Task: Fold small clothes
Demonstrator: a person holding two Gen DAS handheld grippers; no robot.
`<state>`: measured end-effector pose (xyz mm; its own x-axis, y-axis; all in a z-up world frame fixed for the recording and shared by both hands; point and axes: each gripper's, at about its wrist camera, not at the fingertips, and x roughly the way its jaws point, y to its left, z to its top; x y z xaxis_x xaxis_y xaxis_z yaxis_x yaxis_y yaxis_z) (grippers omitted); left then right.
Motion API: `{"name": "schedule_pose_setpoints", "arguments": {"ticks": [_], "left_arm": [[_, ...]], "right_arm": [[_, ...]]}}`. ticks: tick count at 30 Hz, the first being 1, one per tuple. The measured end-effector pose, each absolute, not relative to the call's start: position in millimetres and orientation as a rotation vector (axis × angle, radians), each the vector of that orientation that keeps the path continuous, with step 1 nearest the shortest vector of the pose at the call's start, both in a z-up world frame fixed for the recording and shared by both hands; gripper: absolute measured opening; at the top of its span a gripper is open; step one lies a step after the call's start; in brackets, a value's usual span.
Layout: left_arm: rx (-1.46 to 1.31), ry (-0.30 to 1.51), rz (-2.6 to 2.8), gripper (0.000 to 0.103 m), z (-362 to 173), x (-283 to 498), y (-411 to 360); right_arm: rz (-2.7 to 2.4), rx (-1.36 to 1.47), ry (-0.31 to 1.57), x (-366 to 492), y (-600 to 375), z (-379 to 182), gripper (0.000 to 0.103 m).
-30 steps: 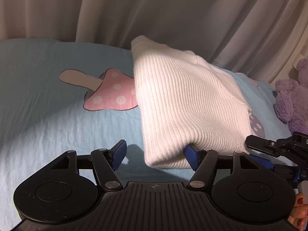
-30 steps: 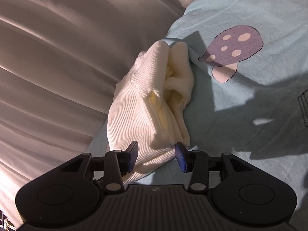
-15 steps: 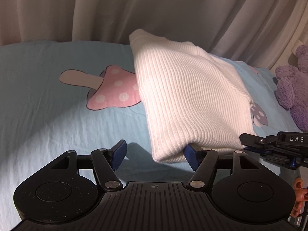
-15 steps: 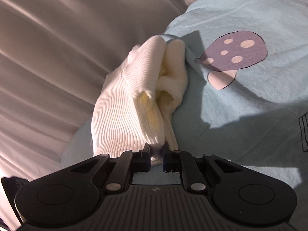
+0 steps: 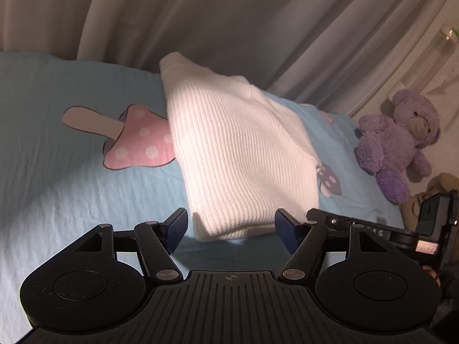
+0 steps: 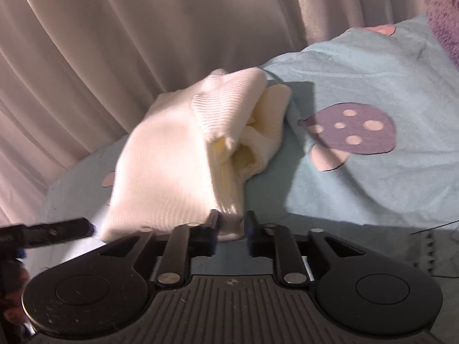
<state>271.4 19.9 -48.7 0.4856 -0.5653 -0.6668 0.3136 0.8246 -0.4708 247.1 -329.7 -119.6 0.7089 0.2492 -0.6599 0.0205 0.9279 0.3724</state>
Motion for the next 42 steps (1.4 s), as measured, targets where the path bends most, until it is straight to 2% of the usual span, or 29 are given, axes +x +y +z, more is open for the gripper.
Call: {"name": "schedule_pose_setpoints", "arguments": {"ticks": [1,2,6,9,13,19,23,26,27,28,29,33,42], "left_arm": [[-0.318,0.902,-0.537,0.079,-46,272,24],[-0.321,0.886,-0.516,0.082,-43,272,28],[-0.302,0.877,-0.357,0.083,-44,288,33],[-0.367,0.910,-0.269,0.083,-51,306,32],[-0.402,0.882,-0.254,0.082,-51,326,15],[-0.277,0.802,-0.219,0.082,-51,358,-27],[-0.235,0.836,-0.217,0.081,-64,374,-35],[-0.270,0.850,-0.267,0.082,-69,380,-23],[-0.303,0.853,-0.292,0.082,-70,383,-15],[-0.338,0.860,-0.317,0.082,-72,385,-8],[-0.379,0.873,-0.346,0.082,-76,388,-1],[-0.534,0.954,-0.459,0.082,-93,401,12],[-0.583,0.996,-0.477,0.080,-102,417,8]], "right_arm": [[0.090,0.353,0.776,246,-335,-116,0.044],[0.076,0.368,0.772,244,-341,-113,0.043],[0.074,0.416,0.668,248,-346,-93,0.042],[0.130,0.403,0.608,266,-326,-80,0.037],[0.197,0.292,0.558,298,-287,-69,0.026],[0.110,0.043,0.565,339,-259,-100,0.022],[0.112,0.034,0.532,329,-276,-106,0.024],[0.074,0.143,0.550,322,-304,-93,0.026],[0.051,0.211,0.566,322,-319,-92,0.032],[0.066,0.306,0.581,324,-337,-94,0.044],[0.102,0.430,0.609,328,-357,-99,0.047],[0.260,0.859,0.759,349,-405,-131,0.047],[0.382,1.032,0.836,376,-404,-154,0.052]]}}
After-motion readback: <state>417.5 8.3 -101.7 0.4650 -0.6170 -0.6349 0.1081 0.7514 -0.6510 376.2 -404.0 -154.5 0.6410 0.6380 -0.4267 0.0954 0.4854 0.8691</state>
